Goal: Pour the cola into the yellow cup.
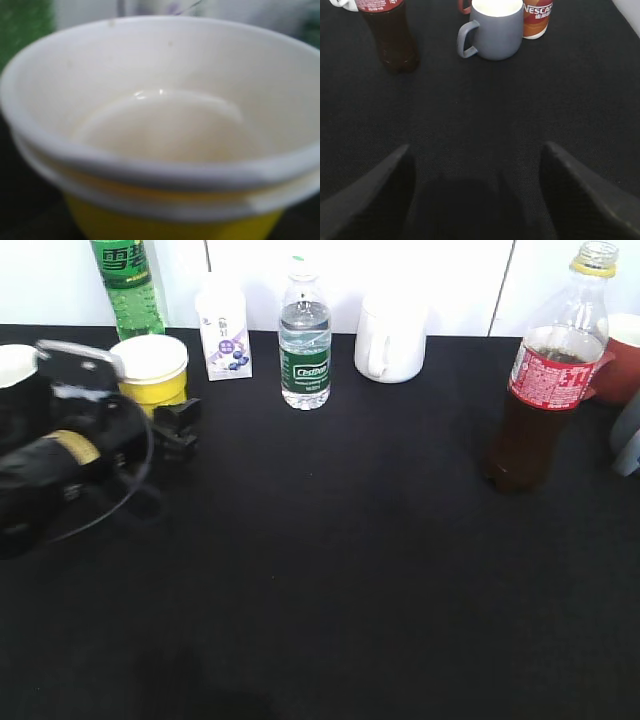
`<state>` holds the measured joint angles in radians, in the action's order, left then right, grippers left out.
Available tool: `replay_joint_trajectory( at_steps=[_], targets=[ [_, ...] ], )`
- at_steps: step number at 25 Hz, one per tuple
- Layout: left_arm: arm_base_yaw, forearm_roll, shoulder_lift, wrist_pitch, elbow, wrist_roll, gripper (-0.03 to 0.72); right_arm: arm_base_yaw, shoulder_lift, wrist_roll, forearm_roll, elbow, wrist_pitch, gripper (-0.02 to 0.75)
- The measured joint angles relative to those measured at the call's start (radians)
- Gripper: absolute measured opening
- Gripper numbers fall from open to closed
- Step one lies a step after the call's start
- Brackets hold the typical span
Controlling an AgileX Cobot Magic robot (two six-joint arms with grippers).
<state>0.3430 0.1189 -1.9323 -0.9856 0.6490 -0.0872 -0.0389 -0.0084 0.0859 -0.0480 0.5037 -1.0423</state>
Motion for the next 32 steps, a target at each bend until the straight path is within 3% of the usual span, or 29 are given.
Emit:
replay_joint_trajectory(
  at_steps=[3,7,9,14,15,20,23,28,32],
  targets=[
    [0.019,0.220,0.154,-0.001,-0.101,-0.110,0.440,0.000,0.000,0.000,0.000,0.000,0.000,0.585],
    [0.025,0.560,0.206,-0.025,-0.117,-0.294,0.440,0.000,0.000,0.000,0.000,0.000,0.000,0.585],
    [0.025,0.615,0.206,-0.052,-0.117,-0.308,0.439,0.000,0.000,0.000,0.000,0.000,0.000,0.585],
    [0.025,0.620,0.206,-0.055,-0.117,-0.312,0.439,0.000,0.023,-0.001,0.030,0.013,0.028,0.585],
    [0.025,0.620,0.206,-0.056,-0.117,-0.312,0.439,0.000,0.048,-0.004,0.030,0.025,0.123,0.585],
    [0.025,0.657,0.206,-0.056,-0.117,-0.312,0.439,0.000,0.394,-0.046,0.033,0.026,0.890,0.585],
    [0.025,0.658,0.206,-0.056,-0.117,-0.312,0.438,0.000,0.645,-0.053,0.000,0.026,1.223,0.585],
    [0.025,0.659,0.206,-0.056,-0.117,-0.312,0.438,0.000,0.925,0.003,-0.081,-0.069,1.595,0.585],
    [0.025,0.659,0.206,-0.056,-0.117,-0.312,0.438,0.000,0.948,0.299,-0.394,-0.235,1.682,0.585]
  ],
)
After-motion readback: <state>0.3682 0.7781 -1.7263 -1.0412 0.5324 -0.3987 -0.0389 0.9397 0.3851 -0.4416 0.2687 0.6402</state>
